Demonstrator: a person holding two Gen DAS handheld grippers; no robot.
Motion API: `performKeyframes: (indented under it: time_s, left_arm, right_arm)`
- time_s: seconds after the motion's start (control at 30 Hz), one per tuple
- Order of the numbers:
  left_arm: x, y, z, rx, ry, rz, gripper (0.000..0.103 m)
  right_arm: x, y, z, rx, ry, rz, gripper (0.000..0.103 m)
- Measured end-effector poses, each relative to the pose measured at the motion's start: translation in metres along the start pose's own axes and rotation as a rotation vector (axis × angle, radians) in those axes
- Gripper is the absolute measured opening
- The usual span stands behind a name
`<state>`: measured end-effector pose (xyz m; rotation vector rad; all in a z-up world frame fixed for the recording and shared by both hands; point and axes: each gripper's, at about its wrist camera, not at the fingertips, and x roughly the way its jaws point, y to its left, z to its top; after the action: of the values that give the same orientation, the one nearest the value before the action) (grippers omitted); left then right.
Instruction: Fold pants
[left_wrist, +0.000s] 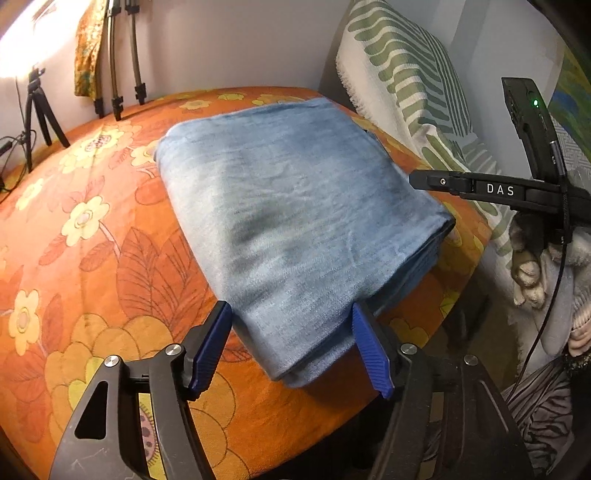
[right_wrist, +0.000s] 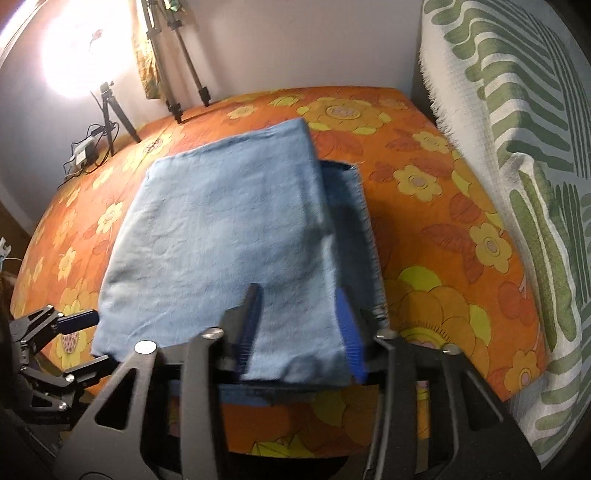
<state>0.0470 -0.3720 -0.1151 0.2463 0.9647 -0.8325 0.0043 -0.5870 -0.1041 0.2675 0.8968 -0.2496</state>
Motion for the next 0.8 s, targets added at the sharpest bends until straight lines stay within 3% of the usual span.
performKeyframes:
  time_s: [0.1,0.2,0.37,0.47,0.6,0.7,0.8]
  left_arm:
    - [-0.001,0.002,0.005,-0.010,0.001,-0.005,0.066]
    - [-0.002,0.003,0.010,-0.017,0.005,-0.012,0.066]
    - [-0.009,0.003,0.020,-0.022,-0.005,-0.022,0.066]
    - [-0.021,0.008,0.033,-0.040,-0.031,-0.042,0.067]
    - [-0.030,0.035,0.053,-0.118,-0.091,-0.037,0.075]
    - [-0.015,0.057,0.062,-0.191,-0.064,-0.043,0.075]
    - [0.006,0.071,0.064,-0.240,-0.015,-0.060,0.075]
  right_arm:
    - [0.001,-0.004,0.003,-0.006,-0.034,-0.021,0.066]
    - [0.002,-0.010,0.010,-0.010,-0.058,-0.018,0.084]
    - [0.011,-0.016,0.021,-0.022,-0.081,-0.004,0.101]
    - [0.021,-0.025,0.030,0.000,-0.078,-0.007,0.101]
    - [0.034,-0.041,0.041,0.019,-0.050,0.000,0.101]
    - [0.046,-0.056,0.048,0.042,-0.018,0.031,0.102]
    - [0.059,-0.070,0.052,0.112,0.020,0.123,0.102]
